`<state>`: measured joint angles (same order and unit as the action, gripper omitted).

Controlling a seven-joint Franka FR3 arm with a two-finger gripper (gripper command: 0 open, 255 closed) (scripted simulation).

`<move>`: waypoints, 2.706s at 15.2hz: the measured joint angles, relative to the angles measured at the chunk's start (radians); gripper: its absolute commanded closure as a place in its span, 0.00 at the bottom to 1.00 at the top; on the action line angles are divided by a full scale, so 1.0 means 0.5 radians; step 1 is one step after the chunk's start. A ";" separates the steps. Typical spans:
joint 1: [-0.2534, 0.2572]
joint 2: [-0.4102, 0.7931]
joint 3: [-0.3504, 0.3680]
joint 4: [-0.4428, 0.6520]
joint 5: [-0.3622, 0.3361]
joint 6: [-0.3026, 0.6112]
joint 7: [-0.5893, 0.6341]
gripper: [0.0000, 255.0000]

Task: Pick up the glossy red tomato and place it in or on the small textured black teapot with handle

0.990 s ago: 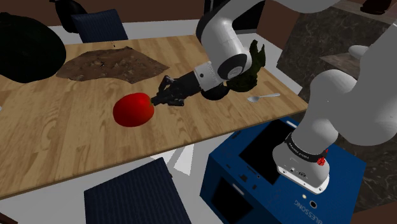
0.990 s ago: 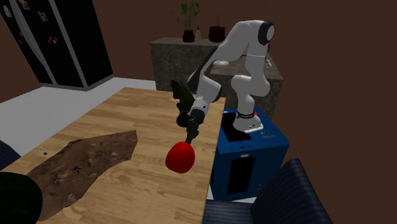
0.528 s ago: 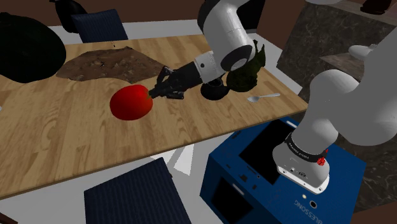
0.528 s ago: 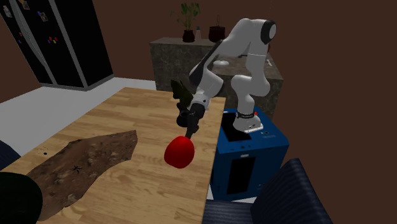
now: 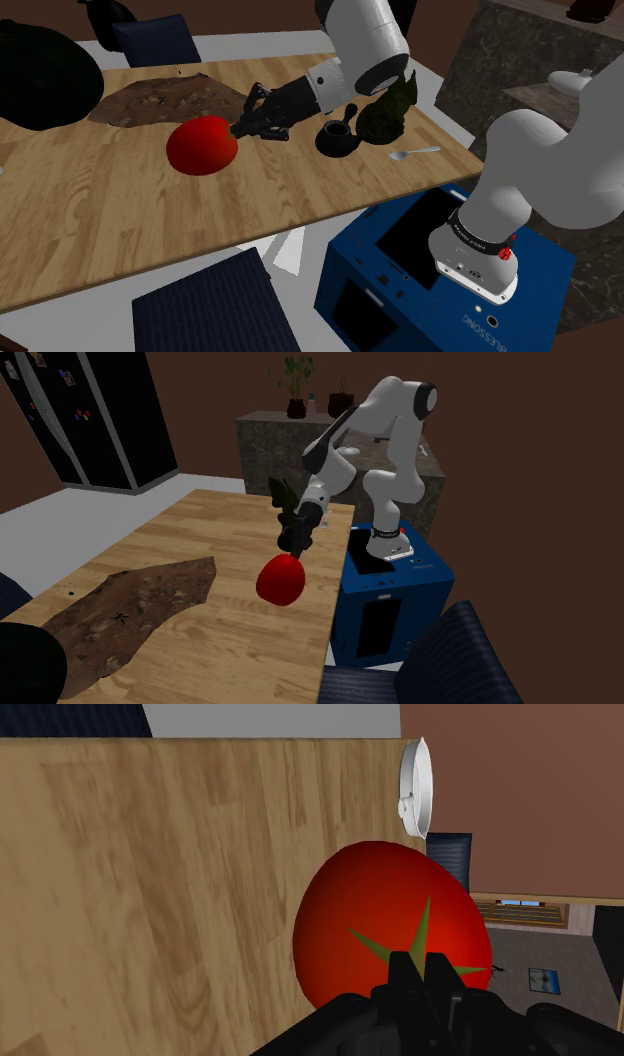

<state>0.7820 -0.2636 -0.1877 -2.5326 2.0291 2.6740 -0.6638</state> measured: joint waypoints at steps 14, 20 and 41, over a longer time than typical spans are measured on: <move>0.019 -0.308 -0.014 -0.014 -0.586 0.143 0.612 1.00; -0.172 -0.673 -0.183 -0.283 -1.107 -0.027 0.875 1.00; -1.049 -1.026 -1.065 -0.141 -2.546 -1.261 1.130 1.00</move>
<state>0.2574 -0.7763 -0.7200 -2.6030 0.7560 2.0435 -0.0987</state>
